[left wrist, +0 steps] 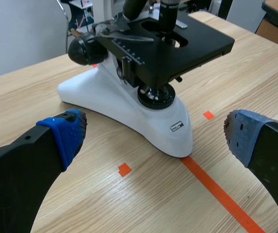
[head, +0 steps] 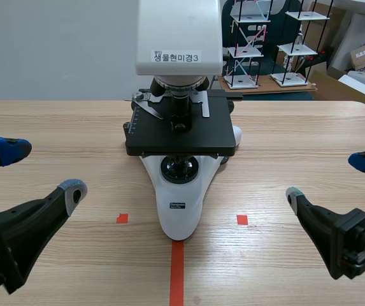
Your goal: Point at the revolving nosepiece
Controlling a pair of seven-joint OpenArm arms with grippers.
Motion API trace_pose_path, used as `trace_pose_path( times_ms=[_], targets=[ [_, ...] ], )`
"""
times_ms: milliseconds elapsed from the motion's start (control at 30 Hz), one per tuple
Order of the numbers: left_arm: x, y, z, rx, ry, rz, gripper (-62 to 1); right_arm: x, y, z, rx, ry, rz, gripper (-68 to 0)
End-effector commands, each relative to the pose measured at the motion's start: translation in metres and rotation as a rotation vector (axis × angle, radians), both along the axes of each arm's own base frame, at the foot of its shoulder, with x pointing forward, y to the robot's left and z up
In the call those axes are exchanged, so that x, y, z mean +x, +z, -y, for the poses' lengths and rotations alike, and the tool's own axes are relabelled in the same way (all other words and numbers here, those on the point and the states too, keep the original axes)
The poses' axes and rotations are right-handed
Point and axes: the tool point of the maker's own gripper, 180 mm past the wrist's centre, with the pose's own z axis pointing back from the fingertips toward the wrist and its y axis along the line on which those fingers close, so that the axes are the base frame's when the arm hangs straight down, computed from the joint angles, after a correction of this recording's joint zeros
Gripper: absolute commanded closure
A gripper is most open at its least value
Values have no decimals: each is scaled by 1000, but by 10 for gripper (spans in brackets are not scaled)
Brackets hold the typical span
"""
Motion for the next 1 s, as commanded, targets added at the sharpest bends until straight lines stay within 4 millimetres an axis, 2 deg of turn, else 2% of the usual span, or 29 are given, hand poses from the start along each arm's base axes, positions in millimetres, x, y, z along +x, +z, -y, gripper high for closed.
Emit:
trace_pose_path(
  times_ms=[0,700,733,800,967],
  targets=[
    [1,6,1,-11,2,13,-596,2,10,-3,7,15,30,-654],
    [1,5,0,-8,6,11,-596,2,10,-3,7,15,30,-642],
    [1,5,0,-8,6,11,-596,2,10,-3,7,15,30,-615],
    [1,5,0,-8,6,11,-596,2,10,-3,8,15,32,-517],
    [1,5,0,-8,6,11,-596,5,20,-5,32,21,77,-219]
  ],
)
